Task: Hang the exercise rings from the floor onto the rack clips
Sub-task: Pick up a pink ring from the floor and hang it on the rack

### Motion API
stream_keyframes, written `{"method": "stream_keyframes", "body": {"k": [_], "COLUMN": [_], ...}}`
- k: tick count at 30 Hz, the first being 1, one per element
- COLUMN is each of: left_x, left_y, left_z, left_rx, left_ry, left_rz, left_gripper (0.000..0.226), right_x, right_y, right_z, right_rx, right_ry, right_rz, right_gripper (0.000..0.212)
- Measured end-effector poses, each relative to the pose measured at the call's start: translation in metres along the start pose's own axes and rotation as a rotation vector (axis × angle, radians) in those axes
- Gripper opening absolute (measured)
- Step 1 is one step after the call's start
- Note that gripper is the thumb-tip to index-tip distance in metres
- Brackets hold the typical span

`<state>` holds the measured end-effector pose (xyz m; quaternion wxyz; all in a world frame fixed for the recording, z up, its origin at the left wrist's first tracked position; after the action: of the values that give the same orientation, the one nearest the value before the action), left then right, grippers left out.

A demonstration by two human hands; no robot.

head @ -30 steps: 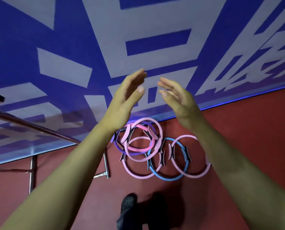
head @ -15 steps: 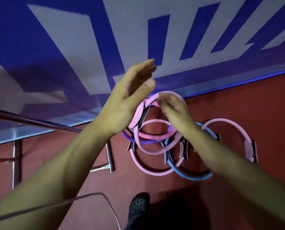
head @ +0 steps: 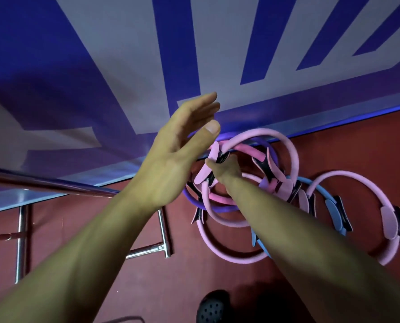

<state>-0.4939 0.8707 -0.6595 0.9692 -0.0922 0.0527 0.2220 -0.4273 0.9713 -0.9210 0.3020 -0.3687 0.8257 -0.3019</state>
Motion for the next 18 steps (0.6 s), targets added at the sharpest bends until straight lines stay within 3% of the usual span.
{"method": "stream_keyframes", "body": {"k": [3,6,10,15,18], "left_x": [-0.004,-0.006,0.004,0.033,0.054], "left_y": [0.000,-0.001,-0.007,-0.007,-0.001], "left_z": [0.003,0.010,0.025,0.058,0.092], "left_rx": [0.006,0.009,0.011,0.022,0.053], "left_ry": [0.008,0.012,0.018,0.014,0.012], "left_rz": [0.002,-0.001,-0.019,-0.060,-0.088], "left_gripper": [0.052,0.052,0.051,0.050,0.051], "right_x": [0.001,-0.008,-0.034,-0.105,-0.151], "right_y": [0.002,-0.006,-0.027,-0.070,-0.105], "right_z": [-0.004,-0.008,0.007,0.006,-0.015], "right_rx": [0.008,0.009,0.084,0.037,-0.084], "right_ry": [0.093,0.168,0.054,-0.108,-0.173], "right_rz": [0.021,0.066,0.009,-0.051,-0.038], "right_gripper": [0.048,0.055,0.055,0.075,0.060]}}
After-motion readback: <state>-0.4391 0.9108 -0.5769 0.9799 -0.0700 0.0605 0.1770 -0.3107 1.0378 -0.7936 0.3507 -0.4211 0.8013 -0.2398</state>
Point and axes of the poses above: each hand's wrist, its own y-axis towards the middle knuckle, its own x-axis out of the palm, z = x × y, the point moved 9 cm from there along y, towards the middle knuckle, and after that the axes turned 6 degrees about -z, right-handed, at the moved point
